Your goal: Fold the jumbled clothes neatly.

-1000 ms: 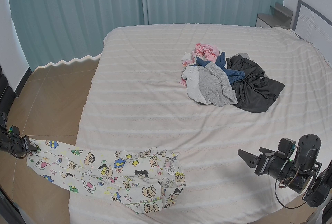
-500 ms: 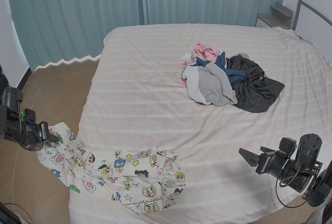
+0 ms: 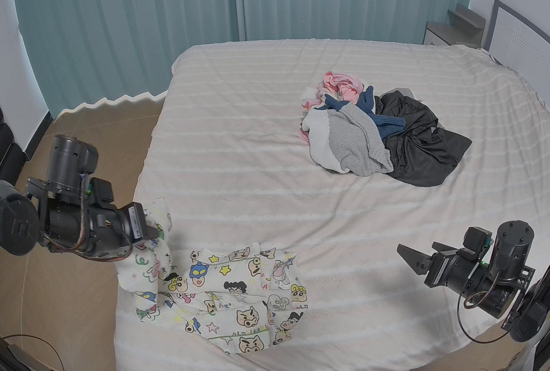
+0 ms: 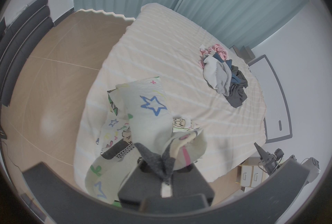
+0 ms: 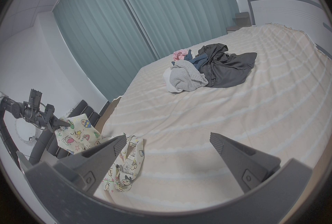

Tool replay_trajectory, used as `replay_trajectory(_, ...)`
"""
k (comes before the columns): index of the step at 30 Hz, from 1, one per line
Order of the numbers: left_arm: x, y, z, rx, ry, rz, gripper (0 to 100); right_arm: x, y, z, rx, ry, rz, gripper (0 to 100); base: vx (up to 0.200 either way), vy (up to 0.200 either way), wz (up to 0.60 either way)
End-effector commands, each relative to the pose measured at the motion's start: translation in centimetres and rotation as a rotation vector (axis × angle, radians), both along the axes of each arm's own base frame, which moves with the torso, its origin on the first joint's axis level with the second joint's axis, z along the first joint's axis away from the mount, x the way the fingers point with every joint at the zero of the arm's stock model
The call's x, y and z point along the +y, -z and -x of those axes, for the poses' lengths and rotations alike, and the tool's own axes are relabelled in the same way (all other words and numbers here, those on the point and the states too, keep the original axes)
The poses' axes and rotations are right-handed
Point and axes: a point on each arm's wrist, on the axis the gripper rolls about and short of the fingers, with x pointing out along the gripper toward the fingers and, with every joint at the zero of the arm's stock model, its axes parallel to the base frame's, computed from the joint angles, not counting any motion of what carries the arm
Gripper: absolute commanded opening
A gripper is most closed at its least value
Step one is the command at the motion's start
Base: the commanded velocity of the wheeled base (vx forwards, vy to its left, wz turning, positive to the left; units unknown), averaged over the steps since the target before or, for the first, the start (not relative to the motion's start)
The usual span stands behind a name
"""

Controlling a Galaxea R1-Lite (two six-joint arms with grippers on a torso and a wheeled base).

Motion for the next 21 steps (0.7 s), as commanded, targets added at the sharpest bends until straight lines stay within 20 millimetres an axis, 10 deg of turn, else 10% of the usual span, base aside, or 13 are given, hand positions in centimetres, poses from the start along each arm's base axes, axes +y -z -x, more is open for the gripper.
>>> replay_trajectory(1, -4.2, 2.0, -0.1, 0.045, 0.050, 0.025, 0, -0.2, 0.3, 0.3, 0.018, 0.002, 0.010, 100, 0.000, 0.000, 0.00)
replay_trajectory(21, -11.8, 8.4, -1.6, -0.003, 0.064, 0.075, 0, -0.2, 0.3, 0.3, 0.019, 0.003, 0.009, 100, 0.000, 0.000, 0.00)
